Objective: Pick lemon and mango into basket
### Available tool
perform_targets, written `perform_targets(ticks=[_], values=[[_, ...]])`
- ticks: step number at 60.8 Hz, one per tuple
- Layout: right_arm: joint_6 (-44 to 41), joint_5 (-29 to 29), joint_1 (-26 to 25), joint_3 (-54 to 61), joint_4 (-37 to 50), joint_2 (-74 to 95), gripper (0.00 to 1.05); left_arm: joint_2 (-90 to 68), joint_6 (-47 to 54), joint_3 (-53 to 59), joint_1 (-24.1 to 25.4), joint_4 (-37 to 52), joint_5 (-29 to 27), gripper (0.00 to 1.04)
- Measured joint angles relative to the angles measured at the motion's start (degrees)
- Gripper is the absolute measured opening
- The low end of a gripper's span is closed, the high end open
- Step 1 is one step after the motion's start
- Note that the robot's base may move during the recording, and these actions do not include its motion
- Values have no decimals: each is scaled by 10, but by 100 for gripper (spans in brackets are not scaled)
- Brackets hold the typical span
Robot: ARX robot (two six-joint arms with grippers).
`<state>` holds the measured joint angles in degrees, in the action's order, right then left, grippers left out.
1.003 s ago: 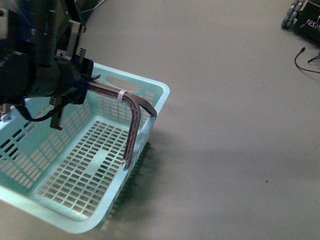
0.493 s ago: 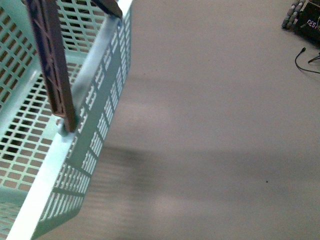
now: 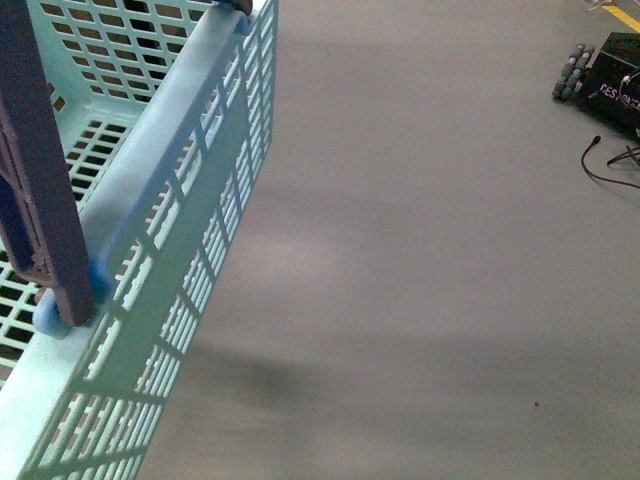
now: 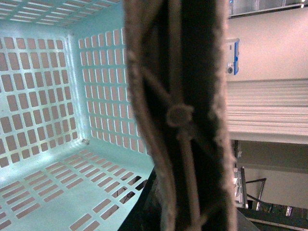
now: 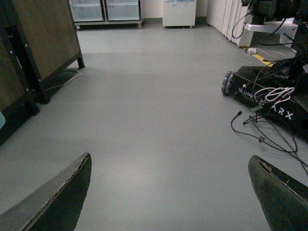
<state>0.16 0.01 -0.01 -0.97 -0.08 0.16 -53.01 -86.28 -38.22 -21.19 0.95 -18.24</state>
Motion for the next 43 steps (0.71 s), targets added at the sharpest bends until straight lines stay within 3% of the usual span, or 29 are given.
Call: perform_targets(ticks=[43], values=[[0, 0, 0, 0, 0, 0, 96, -1, 1, 0, 0, -1, 2, 5]])
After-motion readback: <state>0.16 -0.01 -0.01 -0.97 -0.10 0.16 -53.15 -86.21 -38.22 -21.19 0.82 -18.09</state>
